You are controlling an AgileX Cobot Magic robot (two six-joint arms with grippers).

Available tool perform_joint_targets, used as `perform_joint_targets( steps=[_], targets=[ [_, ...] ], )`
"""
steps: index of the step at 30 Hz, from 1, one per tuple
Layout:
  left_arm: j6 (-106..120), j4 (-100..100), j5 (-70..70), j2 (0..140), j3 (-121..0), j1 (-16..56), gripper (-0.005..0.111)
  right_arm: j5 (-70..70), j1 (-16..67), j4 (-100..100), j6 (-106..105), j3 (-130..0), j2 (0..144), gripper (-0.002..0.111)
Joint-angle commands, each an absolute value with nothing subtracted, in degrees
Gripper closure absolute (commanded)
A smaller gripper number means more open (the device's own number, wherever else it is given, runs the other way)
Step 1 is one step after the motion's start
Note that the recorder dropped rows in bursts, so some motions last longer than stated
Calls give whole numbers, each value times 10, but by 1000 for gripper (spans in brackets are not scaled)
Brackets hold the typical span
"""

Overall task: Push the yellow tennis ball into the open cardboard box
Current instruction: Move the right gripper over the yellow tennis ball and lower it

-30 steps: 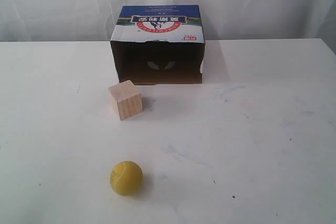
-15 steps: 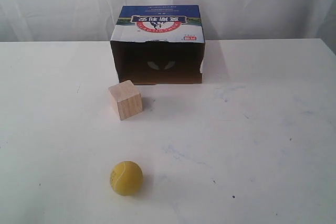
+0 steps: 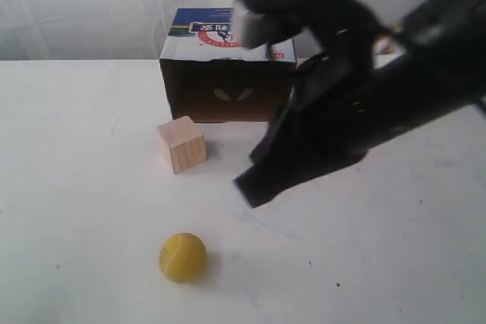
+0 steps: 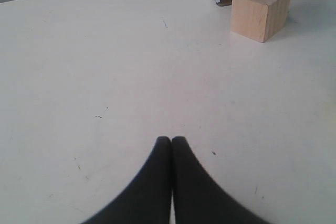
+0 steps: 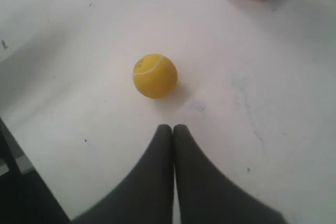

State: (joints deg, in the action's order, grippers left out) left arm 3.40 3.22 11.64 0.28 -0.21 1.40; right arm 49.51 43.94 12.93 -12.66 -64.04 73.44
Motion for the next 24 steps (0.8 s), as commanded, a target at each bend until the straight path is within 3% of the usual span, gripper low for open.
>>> perform_joint_targets(
  steps=[1, 11, 24],
  targets=[
    [30, 32, 116, 0, 0, 12, 107, 471, 505, 118, -115, -672, 824, 108],
    [30, 32, 116, 0, 0, 12, 107, 417, 576, 117, -87, -708, 930, 108],
    [30, 32, 116, 0, 0, 12, 107, 354, 578, 104, -73, -709, 991, 108]
  ],
)
